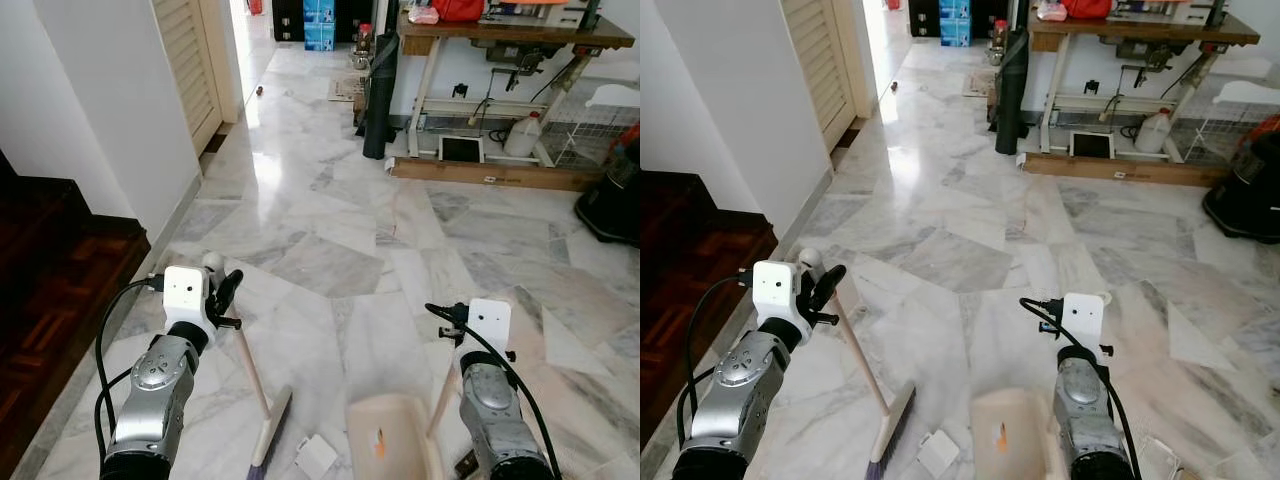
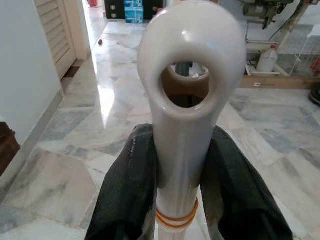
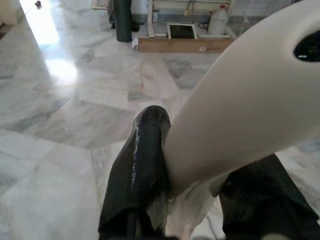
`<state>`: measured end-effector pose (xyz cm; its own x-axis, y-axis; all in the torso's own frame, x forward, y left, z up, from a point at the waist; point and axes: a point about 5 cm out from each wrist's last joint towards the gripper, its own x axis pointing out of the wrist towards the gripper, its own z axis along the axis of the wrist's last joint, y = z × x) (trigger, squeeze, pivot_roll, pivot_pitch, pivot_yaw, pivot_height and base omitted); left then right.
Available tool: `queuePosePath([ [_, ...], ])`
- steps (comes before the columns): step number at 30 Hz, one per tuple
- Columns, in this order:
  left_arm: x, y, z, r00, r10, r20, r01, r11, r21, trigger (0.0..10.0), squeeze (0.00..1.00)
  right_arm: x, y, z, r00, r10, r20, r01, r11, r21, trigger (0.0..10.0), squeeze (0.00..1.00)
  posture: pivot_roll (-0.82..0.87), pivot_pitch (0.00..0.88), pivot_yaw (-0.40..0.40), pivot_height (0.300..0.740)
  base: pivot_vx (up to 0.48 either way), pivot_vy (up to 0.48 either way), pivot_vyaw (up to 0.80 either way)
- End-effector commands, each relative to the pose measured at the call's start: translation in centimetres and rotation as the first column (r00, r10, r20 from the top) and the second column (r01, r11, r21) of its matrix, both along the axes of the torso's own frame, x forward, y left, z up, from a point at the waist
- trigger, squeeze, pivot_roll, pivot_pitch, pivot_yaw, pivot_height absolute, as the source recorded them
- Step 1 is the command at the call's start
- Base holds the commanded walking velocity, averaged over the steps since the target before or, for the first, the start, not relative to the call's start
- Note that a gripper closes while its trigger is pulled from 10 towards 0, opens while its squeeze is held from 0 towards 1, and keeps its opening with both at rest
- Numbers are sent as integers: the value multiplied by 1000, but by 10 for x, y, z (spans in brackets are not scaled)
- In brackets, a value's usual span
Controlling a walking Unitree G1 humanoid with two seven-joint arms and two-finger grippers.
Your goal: Sweep floor
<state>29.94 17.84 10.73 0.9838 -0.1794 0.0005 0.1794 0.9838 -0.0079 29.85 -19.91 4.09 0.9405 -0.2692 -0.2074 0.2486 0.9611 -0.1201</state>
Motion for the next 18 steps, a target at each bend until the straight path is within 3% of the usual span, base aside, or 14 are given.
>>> queuePosePath([
  [1,0,-1,12,998,-15,58,13,999,34,10000,0,5,-1,7,999,-12,45,11,1000,10,10000,0,-39,0,18,740,0,0,0],
  [18,2,8,3,999,38,18,-39,996,77,10000,0,-5,4,-16,1000,-13,-10,13,1000,14,10000,0,-26,0,24,740,0,0,0],
])
